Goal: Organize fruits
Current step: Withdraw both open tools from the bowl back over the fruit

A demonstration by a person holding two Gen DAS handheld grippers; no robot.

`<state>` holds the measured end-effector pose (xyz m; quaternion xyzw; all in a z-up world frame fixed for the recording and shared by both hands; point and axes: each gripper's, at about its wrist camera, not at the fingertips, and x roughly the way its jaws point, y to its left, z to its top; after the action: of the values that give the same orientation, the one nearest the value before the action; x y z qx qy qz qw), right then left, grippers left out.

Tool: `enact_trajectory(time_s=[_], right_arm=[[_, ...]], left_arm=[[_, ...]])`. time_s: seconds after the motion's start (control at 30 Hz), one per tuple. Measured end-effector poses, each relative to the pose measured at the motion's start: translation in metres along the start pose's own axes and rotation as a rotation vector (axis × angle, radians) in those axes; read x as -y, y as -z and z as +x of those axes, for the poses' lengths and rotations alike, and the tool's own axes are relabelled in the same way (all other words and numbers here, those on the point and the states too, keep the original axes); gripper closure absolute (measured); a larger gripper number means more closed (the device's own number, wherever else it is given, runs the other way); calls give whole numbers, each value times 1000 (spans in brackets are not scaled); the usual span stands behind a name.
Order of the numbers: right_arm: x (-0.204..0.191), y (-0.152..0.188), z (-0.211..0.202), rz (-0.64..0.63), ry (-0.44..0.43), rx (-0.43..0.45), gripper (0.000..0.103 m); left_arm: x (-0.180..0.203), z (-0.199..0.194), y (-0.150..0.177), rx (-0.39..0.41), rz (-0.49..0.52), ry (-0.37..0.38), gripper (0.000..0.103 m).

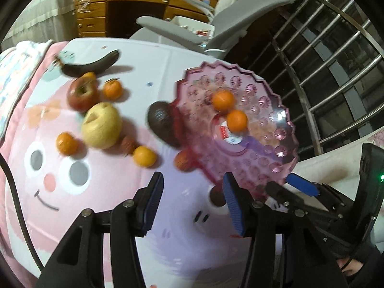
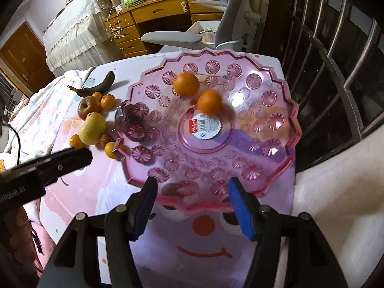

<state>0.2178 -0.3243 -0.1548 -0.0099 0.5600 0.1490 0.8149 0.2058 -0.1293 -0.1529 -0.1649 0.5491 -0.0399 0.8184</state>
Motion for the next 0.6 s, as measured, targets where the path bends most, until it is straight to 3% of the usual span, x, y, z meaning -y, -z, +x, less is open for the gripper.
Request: enact_trajectory(time_s=[0.13,0.27,0.6], right_arm=[[-8,12,1,28,-11,-25,41],[-18,30,3,61,-76,-53,41],[-61,59,1,144,-83,-64,32]], left_arm=[[-26,-11,16,15,-32,-8,53],[-56,-23,33,14,-74,-32,53],[-112,-50,52,-30,-30,-68,53]])
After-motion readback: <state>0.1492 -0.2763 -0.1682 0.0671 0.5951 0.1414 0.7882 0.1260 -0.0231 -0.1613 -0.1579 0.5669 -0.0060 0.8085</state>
